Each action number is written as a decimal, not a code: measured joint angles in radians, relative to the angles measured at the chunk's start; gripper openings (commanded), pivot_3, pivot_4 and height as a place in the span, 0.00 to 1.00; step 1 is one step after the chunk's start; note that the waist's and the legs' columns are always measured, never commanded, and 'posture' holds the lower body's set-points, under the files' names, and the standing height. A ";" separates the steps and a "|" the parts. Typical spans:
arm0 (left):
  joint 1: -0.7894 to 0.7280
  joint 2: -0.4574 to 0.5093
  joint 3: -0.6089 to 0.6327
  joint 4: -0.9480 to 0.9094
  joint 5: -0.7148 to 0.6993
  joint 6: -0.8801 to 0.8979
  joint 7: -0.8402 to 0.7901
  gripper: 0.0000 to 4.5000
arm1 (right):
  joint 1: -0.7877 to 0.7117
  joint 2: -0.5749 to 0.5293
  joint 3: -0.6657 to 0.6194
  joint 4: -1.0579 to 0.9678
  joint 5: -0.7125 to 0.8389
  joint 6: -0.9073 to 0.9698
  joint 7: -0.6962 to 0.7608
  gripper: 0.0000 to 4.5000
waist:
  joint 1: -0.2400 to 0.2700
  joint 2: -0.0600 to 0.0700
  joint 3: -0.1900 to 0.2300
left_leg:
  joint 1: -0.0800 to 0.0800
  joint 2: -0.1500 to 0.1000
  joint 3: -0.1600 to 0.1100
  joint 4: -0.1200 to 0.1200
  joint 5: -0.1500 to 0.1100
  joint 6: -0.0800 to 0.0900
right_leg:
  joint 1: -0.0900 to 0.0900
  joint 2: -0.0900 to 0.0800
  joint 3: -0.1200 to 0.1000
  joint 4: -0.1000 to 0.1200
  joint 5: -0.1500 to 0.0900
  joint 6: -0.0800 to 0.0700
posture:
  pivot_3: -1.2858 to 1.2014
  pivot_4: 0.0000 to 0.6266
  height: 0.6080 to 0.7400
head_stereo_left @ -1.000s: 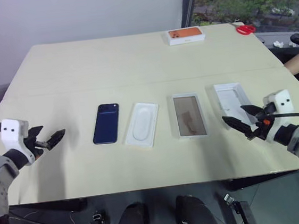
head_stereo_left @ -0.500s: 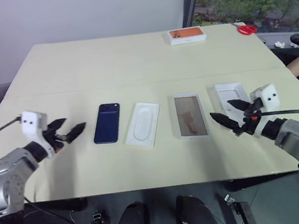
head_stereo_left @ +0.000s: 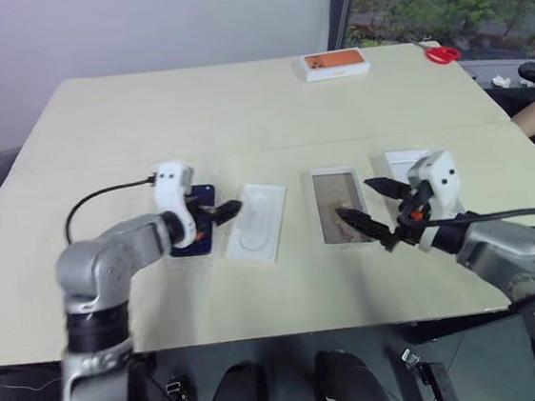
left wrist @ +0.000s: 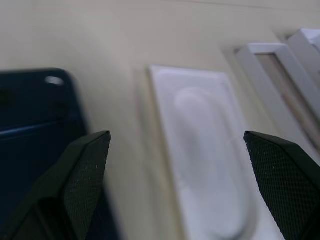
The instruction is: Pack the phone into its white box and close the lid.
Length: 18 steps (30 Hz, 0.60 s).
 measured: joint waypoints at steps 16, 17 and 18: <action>-0.122 -0.120 0.085 0.114 0.089 0.244 0.130 1.00 | 0.037 0.000 -0.001 -0.025 0.011 0.004 -0.050 1.00 | 0.000 0.000 0.000 | 0.002 0.001 0.000 0.000 0.000 0.000 | 0.000 0.002 0.001 0.001 0.000 0.000 | 0.52 0.24 1.00; -0.126 -0.126 0.087 0.114 0.089 0.259 0.128 1.00 | 0.037 0.000 -0.001 -0.025 0.011 0.004 -0.051 1.00 | 0.000 0.000 0.000 | 0.002 0.001 0.000 0.000 0.000 0.000 | 0.001 0.002 0.001 0.001 0.000 0.000 | 0.52 0.24 1.00; -0.130 -0.127 0.088 0.114 0.089 0.267 0.125 1.00 | 0.037 0.000 -0.001 -0.025 0.011 0.004 -0.052 1.00 | 0.000 0.000 0.000 | 0.002 0.001 0.000 0.000 0.000 0.000 | 0.001 0.002 0.001 0.001 0.000 0.000 | 0.52 0.24 1.00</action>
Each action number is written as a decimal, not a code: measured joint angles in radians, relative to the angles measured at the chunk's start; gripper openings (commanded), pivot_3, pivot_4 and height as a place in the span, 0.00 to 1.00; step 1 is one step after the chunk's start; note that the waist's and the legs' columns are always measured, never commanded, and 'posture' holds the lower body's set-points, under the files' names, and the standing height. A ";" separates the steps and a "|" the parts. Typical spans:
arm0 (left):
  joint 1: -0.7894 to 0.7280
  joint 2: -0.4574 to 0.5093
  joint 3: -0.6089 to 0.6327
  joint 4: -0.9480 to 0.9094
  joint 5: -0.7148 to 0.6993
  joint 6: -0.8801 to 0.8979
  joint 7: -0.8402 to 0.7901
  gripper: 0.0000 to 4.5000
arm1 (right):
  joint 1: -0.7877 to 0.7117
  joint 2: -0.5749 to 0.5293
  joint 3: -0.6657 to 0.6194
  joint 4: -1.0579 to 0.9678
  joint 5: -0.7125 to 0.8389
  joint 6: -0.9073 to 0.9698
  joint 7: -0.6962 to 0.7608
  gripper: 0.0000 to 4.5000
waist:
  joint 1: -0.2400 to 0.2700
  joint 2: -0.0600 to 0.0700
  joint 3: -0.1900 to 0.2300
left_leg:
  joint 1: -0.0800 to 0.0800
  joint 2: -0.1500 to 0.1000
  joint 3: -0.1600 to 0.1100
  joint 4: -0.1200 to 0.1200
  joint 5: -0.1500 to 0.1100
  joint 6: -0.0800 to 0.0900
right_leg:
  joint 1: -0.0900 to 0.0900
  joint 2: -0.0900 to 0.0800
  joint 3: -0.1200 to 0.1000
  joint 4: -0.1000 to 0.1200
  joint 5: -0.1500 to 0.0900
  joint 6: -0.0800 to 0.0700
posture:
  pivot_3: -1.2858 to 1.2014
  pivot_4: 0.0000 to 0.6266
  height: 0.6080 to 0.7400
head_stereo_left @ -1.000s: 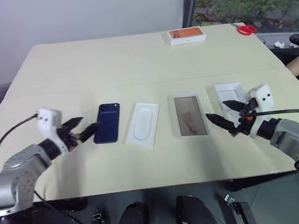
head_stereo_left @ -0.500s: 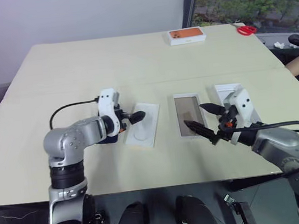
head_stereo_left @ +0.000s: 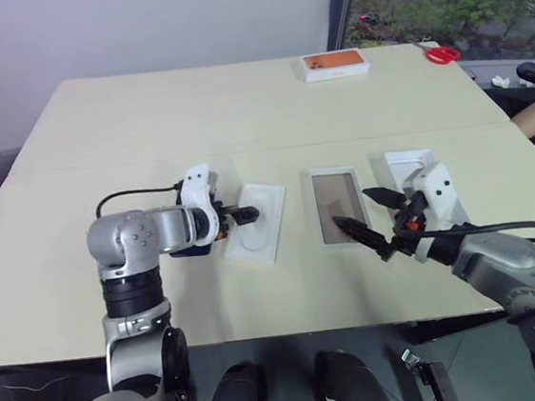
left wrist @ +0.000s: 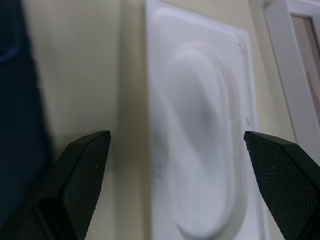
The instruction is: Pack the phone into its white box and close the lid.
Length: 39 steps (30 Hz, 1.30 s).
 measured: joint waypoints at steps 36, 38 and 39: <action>-0.162 -0.167 0.369 0.204 -0.281 0.013 0.170 0.01 | 0.014 -0.086 -0.072 -0.027 0.027 0.000 0.007 1.00 | 0.015 -0.001 0.000 | 0.000 -0.002 0.000 0.001 0.000 0.000 | 0.001 -0.002 0.000 -0.001 0.000 0.000 | 0.52 0.24 1.00; -0.179 -0.235 0.360 0.204 -0.283 0.013 0.204 0.01 | 0.031 -0.103 -0.098 -0.027 0.024 -0.005 0.015 1.00 | 0.023 -0.002 0.000 | 0.000 -0.002 0.000 0.001 0.000 0.000 | 0.001 -0.002 0.000 -0.002 0.000 0.000 | 0.52 0.24 1.00; -0.184 -0.262 0.361 0.201 -0.277 0.013 0.219 0.01 | 0.039 -0.108 -0.100 -0.025 0.020 -0.005 0.019 1.00 | 0.024 -0.002 0.000 | 0.000 -0.002 0.000 0.001 0.000 0.000 | 0.001 -0.002 0.000 -0.001 0.000 0.000 | 0.52 0.24 1.00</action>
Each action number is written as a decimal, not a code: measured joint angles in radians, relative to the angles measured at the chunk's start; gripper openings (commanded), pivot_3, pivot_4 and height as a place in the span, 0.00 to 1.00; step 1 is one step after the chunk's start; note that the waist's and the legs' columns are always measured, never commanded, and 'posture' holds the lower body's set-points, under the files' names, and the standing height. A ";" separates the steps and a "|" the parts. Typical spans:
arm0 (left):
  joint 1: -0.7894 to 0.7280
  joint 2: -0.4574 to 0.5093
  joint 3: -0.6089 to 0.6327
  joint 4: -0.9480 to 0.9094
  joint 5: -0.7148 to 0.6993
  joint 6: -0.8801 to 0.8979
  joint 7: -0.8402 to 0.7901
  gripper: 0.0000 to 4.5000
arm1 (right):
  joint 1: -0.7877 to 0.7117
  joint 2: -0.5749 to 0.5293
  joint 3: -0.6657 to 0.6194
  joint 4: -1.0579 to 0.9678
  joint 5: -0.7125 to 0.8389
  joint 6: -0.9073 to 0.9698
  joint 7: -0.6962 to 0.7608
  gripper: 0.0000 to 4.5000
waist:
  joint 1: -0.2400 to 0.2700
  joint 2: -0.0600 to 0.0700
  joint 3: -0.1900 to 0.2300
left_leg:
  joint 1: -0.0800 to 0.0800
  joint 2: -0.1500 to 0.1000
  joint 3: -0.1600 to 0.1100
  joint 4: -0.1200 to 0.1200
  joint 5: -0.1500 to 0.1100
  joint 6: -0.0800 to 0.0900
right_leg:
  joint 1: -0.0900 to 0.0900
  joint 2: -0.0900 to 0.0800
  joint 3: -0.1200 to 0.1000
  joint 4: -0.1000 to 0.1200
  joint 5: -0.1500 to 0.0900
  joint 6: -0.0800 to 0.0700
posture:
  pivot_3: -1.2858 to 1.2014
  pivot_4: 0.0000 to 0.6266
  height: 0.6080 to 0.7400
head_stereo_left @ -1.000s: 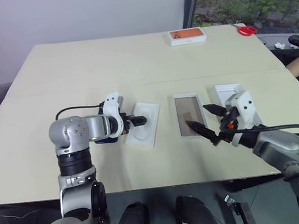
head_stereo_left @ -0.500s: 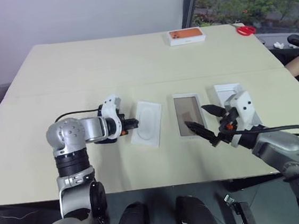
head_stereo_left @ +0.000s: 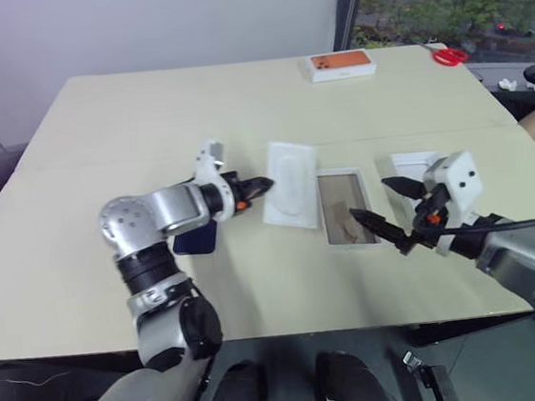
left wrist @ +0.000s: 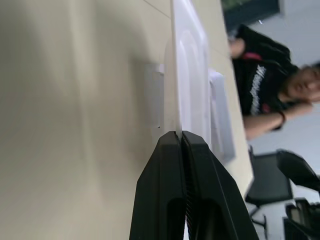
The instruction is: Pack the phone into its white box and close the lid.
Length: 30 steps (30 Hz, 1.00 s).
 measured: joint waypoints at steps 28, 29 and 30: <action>-0.042 -0.094 -0.085 0.125 0.046 -0.125 0.105 0.01 | 0.071 0.013 -0.061 0.000 -0.013 -0.009 -0.051 1.00 | 0.000 -0.001 0.001 | 0.000 0.001 0.000 0.000 0.000 0.000 | 0.000 0.001 0.000 0.000 0.000 0.000 | 0.52 0.24 1.00; -0.042 -0.094 -0.086 0.125 0.035 -0.115 0.099 0.01 | 0.071 0.013 -0.061 0.000 -0.013 -0.012 -0.051 1.00 | 0.000 -0.001 0.001 | 0.000 0.001 0.000 0.000 0.000 0.000 | 0.000 0.001 0.000 0.000 0.000 0.000 | 0.52 0.24 1.00; -0.042 -0.094 -0.089 0.125 0.030 -0.107 0.094 0.01 | 0.071 0.013 -0.061 0.000 -0.013 -0.014 -0.051 1.00 | 0.000 -0.001 0.001 | 0.000 0.000 0.000 0.000 0.000 0.000 | 0.000 0.001 0.000 0.000 0.000 0.000 | 0.52 0.24 1.00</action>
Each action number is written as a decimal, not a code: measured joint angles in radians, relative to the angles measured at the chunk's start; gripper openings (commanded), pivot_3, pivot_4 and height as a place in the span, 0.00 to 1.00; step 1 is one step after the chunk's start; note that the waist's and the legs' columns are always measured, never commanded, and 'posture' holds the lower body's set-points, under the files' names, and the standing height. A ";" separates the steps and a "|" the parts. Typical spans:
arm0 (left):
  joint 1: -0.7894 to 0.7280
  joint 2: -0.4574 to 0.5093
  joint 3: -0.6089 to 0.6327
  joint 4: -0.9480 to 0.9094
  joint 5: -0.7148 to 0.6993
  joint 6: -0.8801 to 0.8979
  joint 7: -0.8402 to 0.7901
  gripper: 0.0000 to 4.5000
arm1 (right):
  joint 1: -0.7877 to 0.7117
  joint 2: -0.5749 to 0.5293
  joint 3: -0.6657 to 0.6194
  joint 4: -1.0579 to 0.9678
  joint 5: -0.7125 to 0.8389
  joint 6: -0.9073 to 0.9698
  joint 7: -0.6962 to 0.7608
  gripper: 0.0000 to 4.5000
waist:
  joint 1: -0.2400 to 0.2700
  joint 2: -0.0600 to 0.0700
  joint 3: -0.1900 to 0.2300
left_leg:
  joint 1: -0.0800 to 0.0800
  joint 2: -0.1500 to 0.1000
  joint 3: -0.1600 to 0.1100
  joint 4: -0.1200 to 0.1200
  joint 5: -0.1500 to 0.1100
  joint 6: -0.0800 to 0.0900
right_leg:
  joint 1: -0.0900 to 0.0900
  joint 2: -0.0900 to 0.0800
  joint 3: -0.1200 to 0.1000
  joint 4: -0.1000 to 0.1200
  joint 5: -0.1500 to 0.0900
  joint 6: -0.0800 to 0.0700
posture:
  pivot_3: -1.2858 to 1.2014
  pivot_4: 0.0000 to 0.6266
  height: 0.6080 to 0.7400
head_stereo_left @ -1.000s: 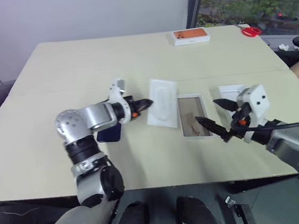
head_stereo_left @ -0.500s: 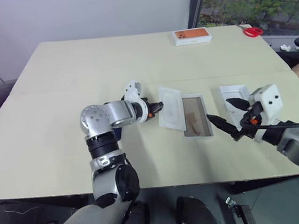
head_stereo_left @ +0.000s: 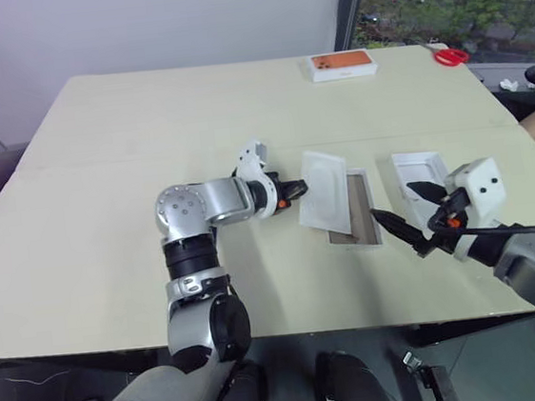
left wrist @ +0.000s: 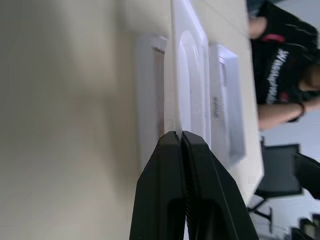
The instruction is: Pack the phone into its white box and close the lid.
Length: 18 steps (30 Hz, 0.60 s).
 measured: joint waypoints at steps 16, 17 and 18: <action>0.001 0.000 -0.097 0.064 0.001 -0.031 -0.047 0.31 | -0.008 0.004 0.009 0.001 0.000 -0.010 0.000 1.00 | 0.000 0.000 0.000 | 0.000 0.000 0.000 0.000 0.000 0.000 | 0.000 0.000 0.000 0.000 0.000 0.000 | 0.52 0.24 1.00; 0.001 0.000 -0.102 0.066 0.000 -0.031 -0.052 0.42 | -0.008 0.004 0.009 0.001 0.000 -0.010 -0.001 1.00 | 0.000 0.000 0.000 | 0.000 0.000 0.000 0.000 0.000 0.000 | 0.000 0.000 0.000 0.000 0.000 0.000 | 0.52 0.24 1.00; 0.002 0.000 -0.105 0.066 0.000 -0.031 -0.055 0.54 | -0.008 0.004 0.009 0.001 0.000 -0.010 -0.001 1.00 | 0.000 0.000 0.000 | 0.000 0.000 0.000 0.000 0.000 0.000 | 0.000 0.000 0.000 0.000 0.000 0.000 | 0.52 0.24 1.00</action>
